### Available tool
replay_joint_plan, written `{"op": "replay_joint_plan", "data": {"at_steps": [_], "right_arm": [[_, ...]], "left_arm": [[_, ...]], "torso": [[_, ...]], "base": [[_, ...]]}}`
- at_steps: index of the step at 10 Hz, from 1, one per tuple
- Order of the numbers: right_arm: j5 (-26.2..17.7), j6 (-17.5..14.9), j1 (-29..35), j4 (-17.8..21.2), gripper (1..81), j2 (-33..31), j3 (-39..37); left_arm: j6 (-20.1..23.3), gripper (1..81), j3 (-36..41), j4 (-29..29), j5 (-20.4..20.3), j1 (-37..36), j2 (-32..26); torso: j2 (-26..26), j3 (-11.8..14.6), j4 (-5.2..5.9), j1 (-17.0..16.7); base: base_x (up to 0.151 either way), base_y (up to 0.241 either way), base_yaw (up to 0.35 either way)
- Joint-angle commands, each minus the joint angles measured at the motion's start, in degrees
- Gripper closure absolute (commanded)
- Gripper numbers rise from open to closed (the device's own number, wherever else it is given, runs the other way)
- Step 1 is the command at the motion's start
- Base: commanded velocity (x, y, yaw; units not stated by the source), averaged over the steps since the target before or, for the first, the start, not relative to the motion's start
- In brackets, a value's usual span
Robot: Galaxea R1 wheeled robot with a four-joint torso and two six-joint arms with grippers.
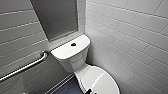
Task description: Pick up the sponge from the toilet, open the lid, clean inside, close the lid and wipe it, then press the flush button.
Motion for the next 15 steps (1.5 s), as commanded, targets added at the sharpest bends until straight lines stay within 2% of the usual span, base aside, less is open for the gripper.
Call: {"op": "replay_joint_plan", "data": {"at_steps": [1,4,7,10,13,15], "right_arm": [[-3.3,0.15,-0.47,-0.89,81.1,-1.74,0.66],[-3.38,0.15,-0.12,-0.98,81.1,-1.48,0.66],[-3.3,0.15,-0.12,-0.98,81.1,-1.48,0.58],[-3.3,0.15,-0.12,-0.98,81.1,-1.39,0.58],[-3.3,0.15,0.14,-0.98,81.1,-1.39,0.84],[-3.3,0.15,0.14,-0.98,81.1,-1.21,0.58]], "left_arm": [[1.31,1.0,6.79,1.41,-4.44,-8.62,-4.19],[-0.28,1.0,12.79,1.41,-5.75,-9.85,-7.28],[-0.36,1.0,11.39,1.5,-5.4,-9.85,-6.58],[-0.28,1.0,5.5,2.11,-3.56,-8.63,-3.06],[0.08,1.0,-5.29,4.31,0.83,-6.95,3.79],[-0.36,1.0,-2.97,3.88,0.58,-8.53,2.32]], "torso": [[0.0,0.0,0.0,0.0],[0.0,-0.02,0.0,0.0],[0.0,-0.05,0.0,0.02],[0.0,-0.07,0.0,0.02],[0.0,-0.05,0.0,0.02],[-0.02,-0.02,0.0,-0.02]], "base": [[0.0,0.0,0.0],[0.0,0.0,0.0],[0.0,0.0,0.0],[0.0,0.0,0.0],[0.0,0.0,0.0],[0.0,0.0,0.0]]}}
